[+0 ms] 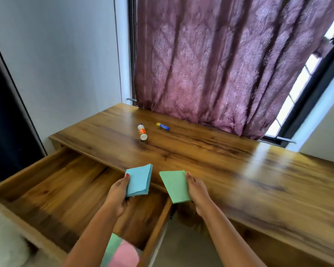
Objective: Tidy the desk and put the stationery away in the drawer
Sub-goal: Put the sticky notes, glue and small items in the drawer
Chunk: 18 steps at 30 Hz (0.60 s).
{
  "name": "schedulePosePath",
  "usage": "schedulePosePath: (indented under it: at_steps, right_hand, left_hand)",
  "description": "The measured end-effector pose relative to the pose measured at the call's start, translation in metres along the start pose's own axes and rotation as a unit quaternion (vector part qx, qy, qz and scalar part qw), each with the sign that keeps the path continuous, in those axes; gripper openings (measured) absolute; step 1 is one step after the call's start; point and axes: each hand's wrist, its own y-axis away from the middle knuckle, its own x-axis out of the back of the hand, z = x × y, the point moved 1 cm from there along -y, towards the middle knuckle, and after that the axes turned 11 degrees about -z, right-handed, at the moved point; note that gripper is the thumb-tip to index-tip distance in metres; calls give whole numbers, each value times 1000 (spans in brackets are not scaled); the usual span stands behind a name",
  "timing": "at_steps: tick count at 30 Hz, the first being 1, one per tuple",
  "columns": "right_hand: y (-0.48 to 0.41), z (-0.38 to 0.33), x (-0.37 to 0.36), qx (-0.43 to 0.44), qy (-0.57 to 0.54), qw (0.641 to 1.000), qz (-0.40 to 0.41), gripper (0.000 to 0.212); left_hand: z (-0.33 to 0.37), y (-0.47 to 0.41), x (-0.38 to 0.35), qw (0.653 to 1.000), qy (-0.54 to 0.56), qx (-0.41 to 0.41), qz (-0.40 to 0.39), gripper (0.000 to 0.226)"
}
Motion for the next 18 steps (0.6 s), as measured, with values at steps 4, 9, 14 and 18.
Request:
schedulePosePath:
  at_steps: [4,9,14,18]
  right_hand:
    - [-2,27,-82,15,46,999,10,39]
    - [6,61,-158,-14,171,983,66,41]
    - [13,64,-184,-39,236,963,125,24]
    - [13,71,-184,-99,271,947,141,23]
  left_hand:
    - [8,0,89,998,-55,20,39,27]
    - [29,-10,192,989,-136,18,52,29]
    - [27,-22,214,977,-202,72,-24,28]
    - [16,-29,191,958,-224,138,-110,36]
